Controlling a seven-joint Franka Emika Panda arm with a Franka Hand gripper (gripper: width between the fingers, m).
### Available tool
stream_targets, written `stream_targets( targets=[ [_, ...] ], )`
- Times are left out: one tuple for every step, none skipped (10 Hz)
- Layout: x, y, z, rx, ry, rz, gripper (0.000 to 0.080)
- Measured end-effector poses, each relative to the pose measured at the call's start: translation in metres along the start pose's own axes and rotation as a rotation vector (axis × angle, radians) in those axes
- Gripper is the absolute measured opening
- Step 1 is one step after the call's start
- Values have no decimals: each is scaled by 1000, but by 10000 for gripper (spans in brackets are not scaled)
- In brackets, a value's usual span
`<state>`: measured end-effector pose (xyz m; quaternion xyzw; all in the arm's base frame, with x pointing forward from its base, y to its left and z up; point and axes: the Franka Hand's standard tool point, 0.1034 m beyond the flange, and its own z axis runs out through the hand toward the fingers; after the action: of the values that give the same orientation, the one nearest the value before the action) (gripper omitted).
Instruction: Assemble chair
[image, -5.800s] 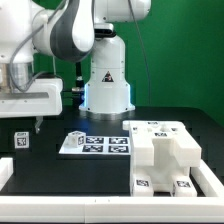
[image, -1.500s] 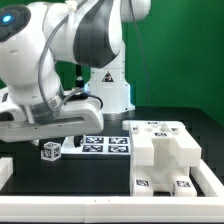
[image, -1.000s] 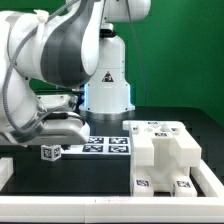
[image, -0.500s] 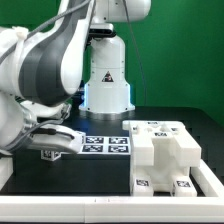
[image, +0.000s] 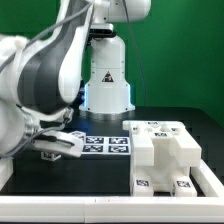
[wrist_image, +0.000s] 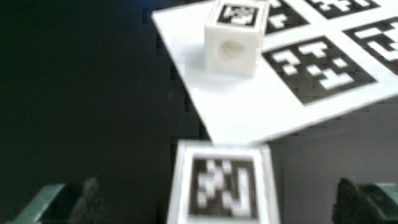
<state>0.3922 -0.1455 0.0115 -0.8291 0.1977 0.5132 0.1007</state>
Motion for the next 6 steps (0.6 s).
stream_targets(
  targets=[
    [4, 0, -2, -8, 5, -8, 648],
    [3, 0, -3, -8, 8, -9, 648],
    [4, 0, -2, -8, 6, -8, 522],
    [4, 0, -2, -8, 5, -8, 387],
    [3, 0, -2, -8, 5, -8, 282],
    [4, 0, -2, -9, 7, -8, 282]
  ],
)
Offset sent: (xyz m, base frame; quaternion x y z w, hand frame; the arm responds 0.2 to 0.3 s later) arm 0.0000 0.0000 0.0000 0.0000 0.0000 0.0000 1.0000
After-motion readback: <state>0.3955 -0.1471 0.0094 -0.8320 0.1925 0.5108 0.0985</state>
